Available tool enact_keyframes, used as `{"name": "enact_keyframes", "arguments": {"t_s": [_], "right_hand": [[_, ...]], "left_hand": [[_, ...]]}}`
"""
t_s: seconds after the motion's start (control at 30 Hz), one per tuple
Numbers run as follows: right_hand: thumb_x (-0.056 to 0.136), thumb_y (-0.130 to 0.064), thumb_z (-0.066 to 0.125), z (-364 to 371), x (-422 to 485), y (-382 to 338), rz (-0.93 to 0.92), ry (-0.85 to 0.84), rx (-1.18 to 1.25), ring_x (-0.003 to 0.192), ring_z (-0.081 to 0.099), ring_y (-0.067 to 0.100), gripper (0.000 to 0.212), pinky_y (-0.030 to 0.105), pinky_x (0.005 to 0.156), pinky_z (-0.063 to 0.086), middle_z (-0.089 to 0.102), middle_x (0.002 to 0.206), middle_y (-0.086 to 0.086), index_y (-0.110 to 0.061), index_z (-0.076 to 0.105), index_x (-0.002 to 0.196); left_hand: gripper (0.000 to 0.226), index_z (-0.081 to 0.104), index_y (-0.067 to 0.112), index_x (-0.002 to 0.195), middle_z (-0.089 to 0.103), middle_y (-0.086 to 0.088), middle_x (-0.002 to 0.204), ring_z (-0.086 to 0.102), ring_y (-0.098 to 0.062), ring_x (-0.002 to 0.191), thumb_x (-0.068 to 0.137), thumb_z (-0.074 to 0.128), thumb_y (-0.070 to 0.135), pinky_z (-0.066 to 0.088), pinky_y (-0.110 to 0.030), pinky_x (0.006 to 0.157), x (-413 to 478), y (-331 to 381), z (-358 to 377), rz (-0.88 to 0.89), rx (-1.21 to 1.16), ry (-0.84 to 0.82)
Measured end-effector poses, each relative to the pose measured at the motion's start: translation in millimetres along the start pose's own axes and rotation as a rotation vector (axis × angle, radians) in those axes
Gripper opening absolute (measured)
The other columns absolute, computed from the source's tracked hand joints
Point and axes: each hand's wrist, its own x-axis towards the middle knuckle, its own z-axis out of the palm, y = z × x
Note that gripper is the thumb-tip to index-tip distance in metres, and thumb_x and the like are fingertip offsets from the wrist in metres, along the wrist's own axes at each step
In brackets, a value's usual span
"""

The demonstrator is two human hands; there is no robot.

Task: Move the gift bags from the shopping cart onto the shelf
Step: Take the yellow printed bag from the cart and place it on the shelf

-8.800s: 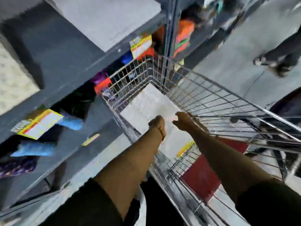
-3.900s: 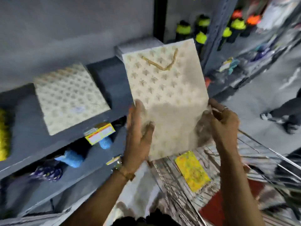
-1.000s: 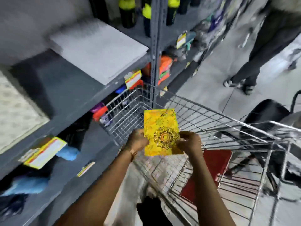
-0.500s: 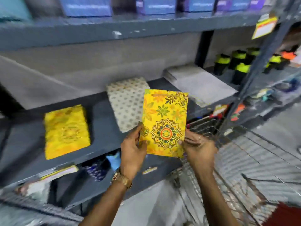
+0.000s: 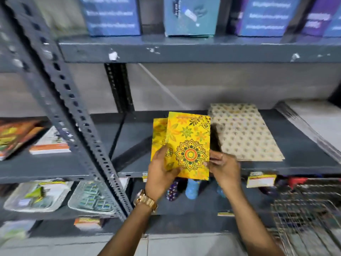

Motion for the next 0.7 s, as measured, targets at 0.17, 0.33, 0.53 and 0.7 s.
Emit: {"name": "enact_keyframes", "arguments": {"t_s": [0.17,0.33,0.53,0.7], "right_hand": [[0.067,0.007,0.075,46,56,-12,-0.009,-0.066,-0.14,0.089,0.07,0.022,0.032,0.046,0.089,0.057,0.075,0.1,0.017,-0.004,0.074,0.097],[0.07,-0.013,0.079,64,75,-2,0.078,-0.087,-0.432,0.109,0.066,0.03,0.045,0.044,0.095,0.052,0.07,0.116,0.015,-0.008,0.067,0.113],[0.059,-0.028,0.087,64,57,-11,0.085,-0.347,-0.651,0.123,0.051,0.038,0.076,0.041,0.094,0.044,0.059,0.127,0.021,-0.003,0.052,0.122],[0.065,-0.015,0.085,82,55,-21,0.076,-0.294,-0.847,0.115,0.057,0.04,0.06,0.041,0.089,0.049,0.06,0.122,0.023,0.003,0.052,0.113]], "left_hand": [[0.118,0.039,0.013,0.142,0.045,-0.004,0.131,0.039,-0.025,0.132,0.036,0.081,0.045,0.031,-0.03,0.111,42,8,-25,-0.134,0.19,-0.094],[0.126,0.041,0.023,0.139,0.052,-0.004,0.14,0.032,-0.032,0.138,0.025,0.078,0.06,0.027,-0.045,0.116,76,-18,-28,-0.201,0.441,-0.214],[0.084,0.057,0.023,0.124,0.068,-0.008,0.12,0.059,-0.031,0.117,0.048,0.088,0.039,0.048,-0.036,0.095,75,-32,-29,-0.178,0.628,-0.135],[0.047,0.073,0.016,0.106,0.074,-0.015,0.107,0.068,-0.034,0.103,0.062,0.086,0.027,0.054,-0.037,0.086,78,-25,-30,-0.223,0.658,-0.093]]}}
